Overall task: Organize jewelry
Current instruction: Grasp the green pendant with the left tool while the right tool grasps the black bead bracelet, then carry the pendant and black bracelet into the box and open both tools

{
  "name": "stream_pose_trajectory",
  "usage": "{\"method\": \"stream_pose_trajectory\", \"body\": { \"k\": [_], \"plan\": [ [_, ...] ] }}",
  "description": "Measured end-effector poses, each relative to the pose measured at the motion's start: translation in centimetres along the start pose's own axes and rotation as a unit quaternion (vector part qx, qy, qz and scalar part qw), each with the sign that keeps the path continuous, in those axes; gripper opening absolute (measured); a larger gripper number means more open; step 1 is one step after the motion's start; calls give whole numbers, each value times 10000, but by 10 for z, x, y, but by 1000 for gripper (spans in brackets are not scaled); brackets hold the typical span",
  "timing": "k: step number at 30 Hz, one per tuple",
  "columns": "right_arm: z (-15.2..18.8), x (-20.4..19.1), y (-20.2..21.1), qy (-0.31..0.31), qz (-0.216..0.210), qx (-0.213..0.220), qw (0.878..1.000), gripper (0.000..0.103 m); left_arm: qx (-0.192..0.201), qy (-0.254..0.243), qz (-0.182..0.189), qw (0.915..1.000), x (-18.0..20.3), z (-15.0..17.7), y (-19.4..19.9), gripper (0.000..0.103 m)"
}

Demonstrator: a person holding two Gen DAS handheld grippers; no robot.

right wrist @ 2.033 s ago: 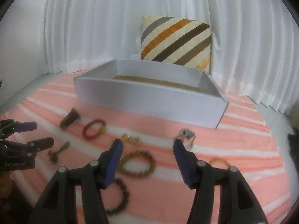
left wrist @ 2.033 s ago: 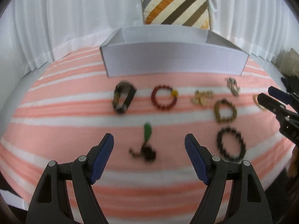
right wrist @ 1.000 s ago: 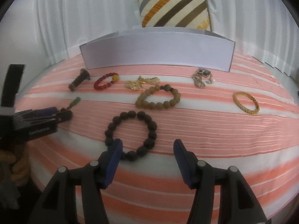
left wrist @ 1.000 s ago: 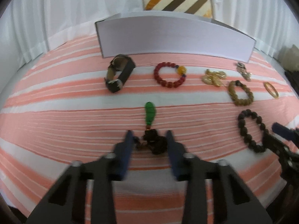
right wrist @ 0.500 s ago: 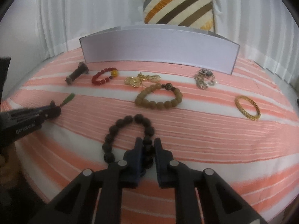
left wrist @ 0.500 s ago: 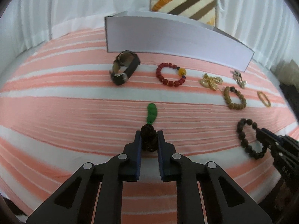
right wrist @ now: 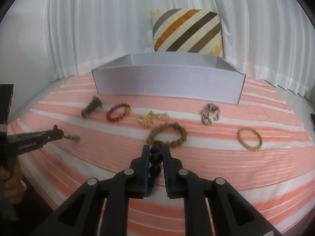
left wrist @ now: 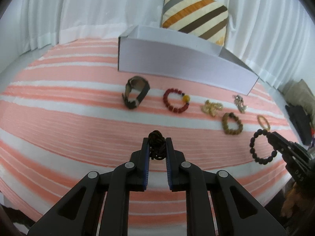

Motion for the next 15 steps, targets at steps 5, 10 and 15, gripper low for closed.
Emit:
{"method": "stream_pose_trajectory", "body": {
  "k": [5, 10, 15],
  "plan": [
    [-16, 9, 8, -133, -76, 111, 9998, 13, 14, -53, 22, 10000, 19, -19, 4, 13],
    [-33, 20, 10, -215, -64, 212, 9995, 13, 118, -179, 74, 9997, 42, -43, 8, 13],
    [-51, 28, 6, -251, -64, 274, 9993, 13, 139, -234, 99, 9996, 56, -68, 6, 13]
  ]
}}
Point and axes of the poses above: each gripper's, at about its wrist camera, not at the fingertips, and y roughly against the way its jaws point, x to its right, z to its underside, the point moved 3 cm from there along -y, roughly the way its jaws point, and after that the axes turned 14 degrees about z, right-handed, at the moved point
